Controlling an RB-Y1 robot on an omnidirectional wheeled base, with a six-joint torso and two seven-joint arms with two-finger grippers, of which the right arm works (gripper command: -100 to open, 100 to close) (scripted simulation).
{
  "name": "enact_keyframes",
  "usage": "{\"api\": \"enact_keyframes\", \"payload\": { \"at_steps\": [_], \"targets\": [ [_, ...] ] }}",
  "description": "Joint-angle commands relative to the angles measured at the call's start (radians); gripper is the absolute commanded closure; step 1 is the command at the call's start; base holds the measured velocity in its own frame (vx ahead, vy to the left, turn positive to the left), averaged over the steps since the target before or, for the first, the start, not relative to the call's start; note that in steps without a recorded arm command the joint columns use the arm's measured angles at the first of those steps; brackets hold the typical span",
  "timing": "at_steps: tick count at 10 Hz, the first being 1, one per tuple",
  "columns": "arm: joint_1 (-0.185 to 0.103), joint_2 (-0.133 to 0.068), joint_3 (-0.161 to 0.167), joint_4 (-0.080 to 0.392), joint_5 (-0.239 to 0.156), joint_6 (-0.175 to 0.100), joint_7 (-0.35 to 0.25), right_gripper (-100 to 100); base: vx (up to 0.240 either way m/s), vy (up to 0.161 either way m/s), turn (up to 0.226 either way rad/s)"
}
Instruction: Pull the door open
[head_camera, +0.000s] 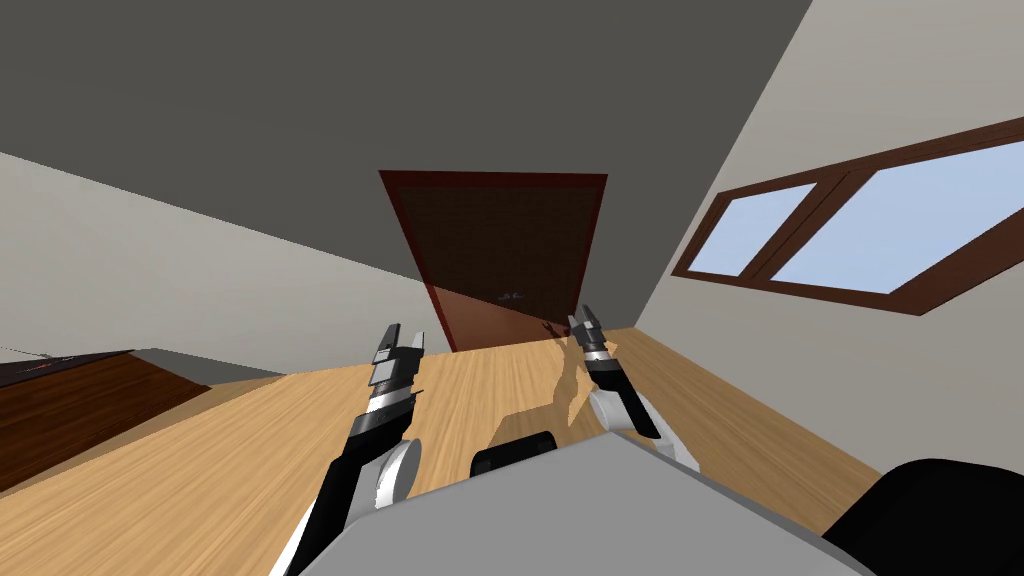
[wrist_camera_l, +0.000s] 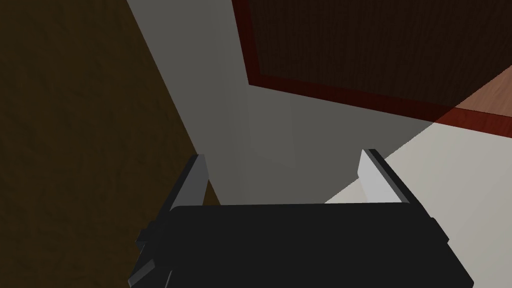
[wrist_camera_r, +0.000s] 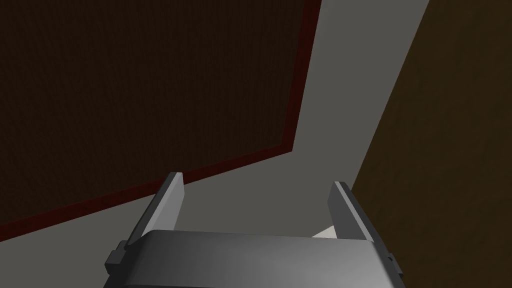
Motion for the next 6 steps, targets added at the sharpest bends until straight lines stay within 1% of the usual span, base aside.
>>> {"api": "enact_keyframes", "payload": {
  "at_steps": [1, 6],
  "targets": [
    [-0.008, -0.003, -0.004, 0.036, 0.005, -0.014, -0.003, -100, 0.108, 0.029, 0.028],
    [-0.041, -0.021, -0.024, 0.151, 0.016, -0.05, -0.015, -100, 0.093, 0.015, 0.032]
  ]
}}
